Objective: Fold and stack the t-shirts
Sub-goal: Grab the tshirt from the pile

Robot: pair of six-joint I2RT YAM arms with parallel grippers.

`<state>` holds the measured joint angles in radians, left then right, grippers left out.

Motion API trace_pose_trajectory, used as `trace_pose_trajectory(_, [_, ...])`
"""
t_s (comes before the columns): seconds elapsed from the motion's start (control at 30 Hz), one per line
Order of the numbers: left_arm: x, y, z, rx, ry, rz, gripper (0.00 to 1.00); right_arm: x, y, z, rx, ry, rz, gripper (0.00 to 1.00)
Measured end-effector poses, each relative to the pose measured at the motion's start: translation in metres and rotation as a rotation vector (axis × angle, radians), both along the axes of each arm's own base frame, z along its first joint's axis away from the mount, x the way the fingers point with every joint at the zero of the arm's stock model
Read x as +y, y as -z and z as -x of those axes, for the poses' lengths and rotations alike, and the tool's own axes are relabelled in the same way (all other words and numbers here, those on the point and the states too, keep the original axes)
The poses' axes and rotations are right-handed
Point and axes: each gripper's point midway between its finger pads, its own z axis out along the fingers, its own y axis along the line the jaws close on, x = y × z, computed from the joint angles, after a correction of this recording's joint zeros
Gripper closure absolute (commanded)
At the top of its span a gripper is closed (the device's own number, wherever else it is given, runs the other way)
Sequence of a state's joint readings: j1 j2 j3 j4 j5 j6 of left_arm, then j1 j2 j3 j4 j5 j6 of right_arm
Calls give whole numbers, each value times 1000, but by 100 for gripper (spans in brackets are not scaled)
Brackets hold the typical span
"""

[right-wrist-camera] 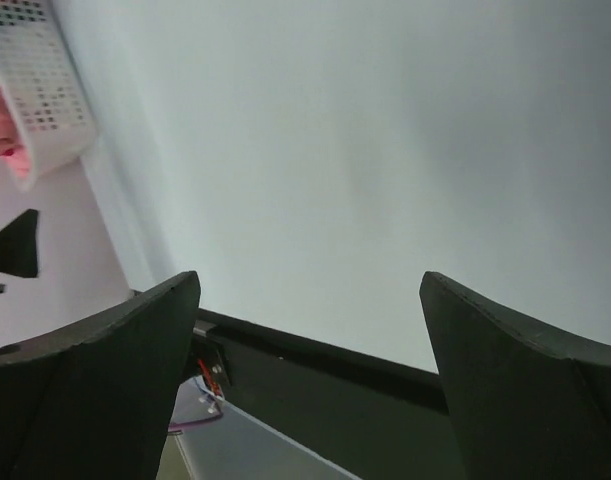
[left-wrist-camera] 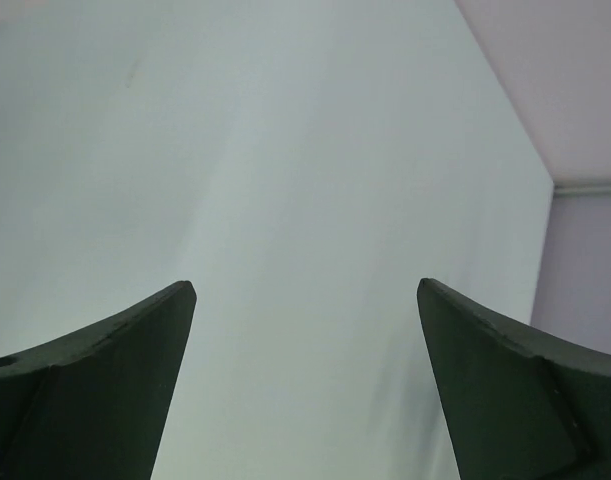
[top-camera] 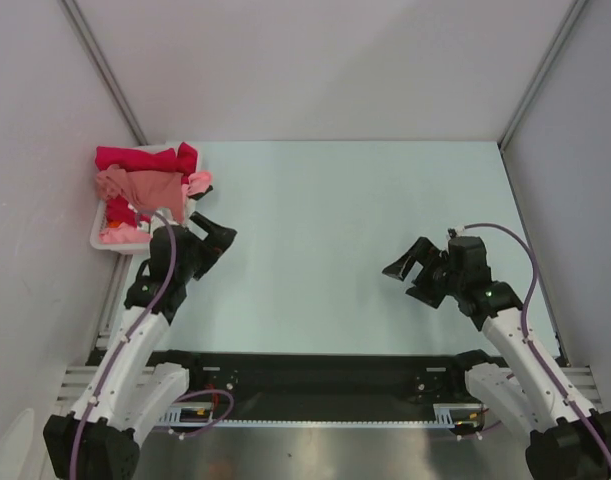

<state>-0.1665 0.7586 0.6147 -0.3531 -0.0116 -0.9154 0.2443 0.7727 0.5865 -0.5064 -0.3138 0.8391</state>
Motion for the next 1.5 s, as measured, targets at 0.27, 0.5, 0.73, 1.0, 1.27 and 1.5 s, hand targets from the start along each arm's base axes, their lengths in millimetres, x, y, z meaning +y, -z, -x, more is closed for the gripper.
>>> trace_pose_trajectory(0.27, [34, -27, -63, 92, -48, -95, 1, 2, -27, -11, 64, -104, -59, 0])
trace_pose_trajectory(0.5, [90, -63, -155, 224, -170, -355, 7, 16, -29, -17, 124, -245, -52, 0])
trace_pose_trajectory(0.73, [181, -77, -173, 385, -431, -618, 14, 25, -77, -71, -15, -324, 37, 0])
trace_pose_trajectory(1.0, [241, -63, -159, 537, -510, -738, 21, 29, -42, -88, 117, -342, 38, 1])
trace_pose_trajectory(1.27, [281, -38, -168, 595, -486, -772, 42, 29, -38, -88, 145, -336, 13, 0])
trace_pose_trajectory(1.5, [286, -26, -182, 556, -433, -767, 100, 30, -41, -92, 148, -315, -17, 0])
